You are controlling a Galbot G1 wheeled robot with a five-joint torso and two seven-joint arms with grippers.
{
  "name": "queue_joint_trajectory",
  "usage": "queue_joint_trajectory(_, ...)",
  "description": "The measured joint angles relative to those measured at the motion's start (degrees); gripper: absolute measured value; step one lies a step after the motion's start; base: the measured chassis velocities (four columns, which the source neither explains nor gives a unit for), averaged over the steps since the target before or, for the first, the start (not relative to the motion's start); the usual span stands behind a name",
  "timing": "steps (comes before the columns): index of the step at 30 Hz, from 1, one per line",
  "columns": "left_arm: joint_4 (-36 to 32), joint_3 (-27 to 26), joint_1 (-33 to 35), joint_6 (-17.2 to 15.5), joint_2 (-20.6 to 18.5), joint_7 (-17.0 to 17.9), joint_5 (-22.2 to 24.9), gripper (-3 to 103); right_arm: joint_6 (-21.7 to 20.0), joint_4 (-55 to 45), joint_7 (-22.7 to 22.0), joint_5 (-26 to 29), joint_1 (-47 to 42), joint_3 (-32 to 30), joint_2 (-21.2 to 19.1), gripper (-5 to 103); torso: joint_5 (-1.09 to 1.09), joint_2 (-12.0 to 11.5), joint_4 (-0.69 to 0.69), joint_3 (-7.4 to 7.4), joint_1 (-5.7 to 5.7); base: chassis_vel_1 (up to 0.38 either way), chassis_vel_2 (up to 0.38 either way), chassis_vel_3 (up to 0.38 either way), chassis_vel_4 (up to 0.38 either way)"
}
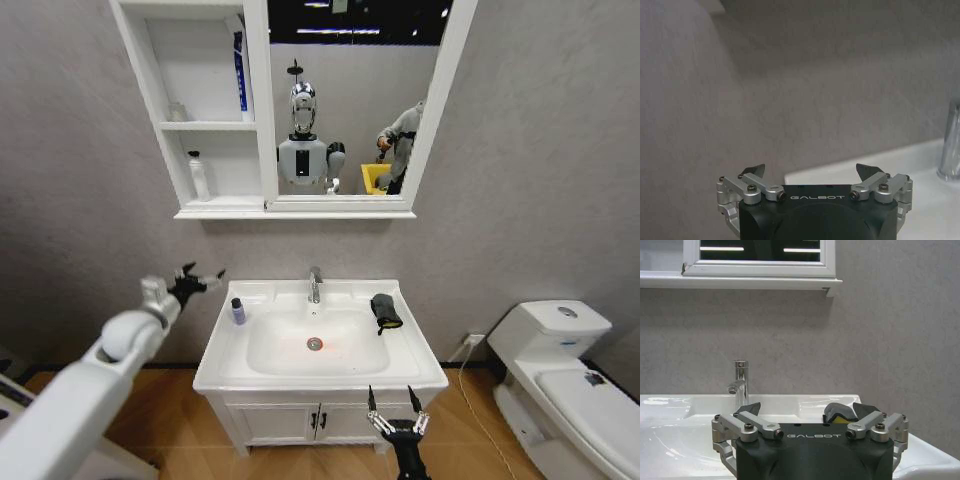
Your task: Move facial cleanser and shampoo from washbasin to cabinet, then wipe washbasin with towel.
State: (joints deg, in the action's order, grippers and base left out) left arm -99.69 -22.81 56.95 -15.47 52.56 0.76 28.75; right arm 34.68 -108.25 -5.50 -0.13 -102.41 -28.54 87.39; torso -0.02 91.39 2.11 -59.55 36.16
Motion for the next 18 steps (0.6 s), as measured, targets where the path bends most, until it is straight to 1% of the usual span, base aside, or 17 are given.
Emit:
queue_joint_trajectory(2,1.9,0.1,3.2,1.3,4.6,-0.4,-2.9,100,0.1,0.0,-0.3,0.2,-0.2,-0.6,-0.4,100,0.03,0.0,-0.01,0.0,-0.01,0.0,0.0,0.0,0.0)
queue_joint_trajectory(3,1.9,0.1,3.2,1.3,4.6,-0.4,-2.9,100,0.1,0.0,-0.3,0.2,-0.2,-0.6,-0.4,100,0.03,0.0,-0.01,0.0,-0.01,0.0,0.0,0.0,0.0)
queue_joint_trajectory(5,3.8,0.8,3.8,2.0,6.8,-0.9,-4.5,100,0.2,0.0,-0.7,0.4,-0.3,-1.0,-0.6,100,0.03,0.0,-0.01,0.0,0.0,0.0,0.0,0.0,0.0)
queue_joint_trajectory(6,3.8,0.8,3.8,2.0,6.8,-0.9,-4.5,100,0.2,0.0,-0.7,0.4,-0.3,-1.0,-0.6,100,0.03,0.0,-0.01,0.0,0.0,0.0,0.0,0.0,0.0)
queue_joint_trajectory(8,5.8,2.1,2.9,2.1,8.6,-1.0,-4.5,100,0.2,-0.1,-1.1,0.6,-0.4,-1.0,-0.6,100,0.04,0.0,-0.01,0.0,0.0,0.0,0.0,0.0,0.0)
queue_joint_trajectory(9,5.8,2.1,2.9,2.1,8.6,-1.0,-4.5,100,0.2,-0.1,-1.1,0.6,-0.4,-1.0,-0.6,100,0.04,0.0,-0.01,0.0,0.0,0.0,0.0,0.0,0.0)
queue_joint_trajectory(11,9.1,3.5,0.2,2.1,10.2,-1.0,-4.5,100,0.4,-0.1,-1.3,0.6,-0.7,-1.1,-0.6,100,0.04,0.0,-0.02,0.0,0.01,0.0,0.0,0.0,0.0)
queue_joint_trajectory(14,10.1,3.8,-0.7,2.1,10.5,-1.0,-4.6,100,0.5,-0.1,-1.4,0.6,-0.8,-1.1,-0.5,100,0.04,0.0,-0.02,0.0,0.01,0.0,0.0,0.0,0.0)
queue_joint_trajectory(16,13.5,4.4,-4.2,2.0,12.0,-1.4,-5.3,100,0.7,-0.2,-1.6,0.5,-1.2,-1.3,-0.5,100,0.03,0.0,-0.03,0.0,0.01,0.0,0.0,0.0,0.0)
queue_joint_trajectory(18,14.7,4.5,-5.2,2.0,12.4,-1.6,-5.7,100,0.8,-0.3,-1.7,0.5,-1.3,-1.4,-0.5,100,0.04,0.0,-0.03,0.0,0.01,0.0,0.0,0.0,0.0)
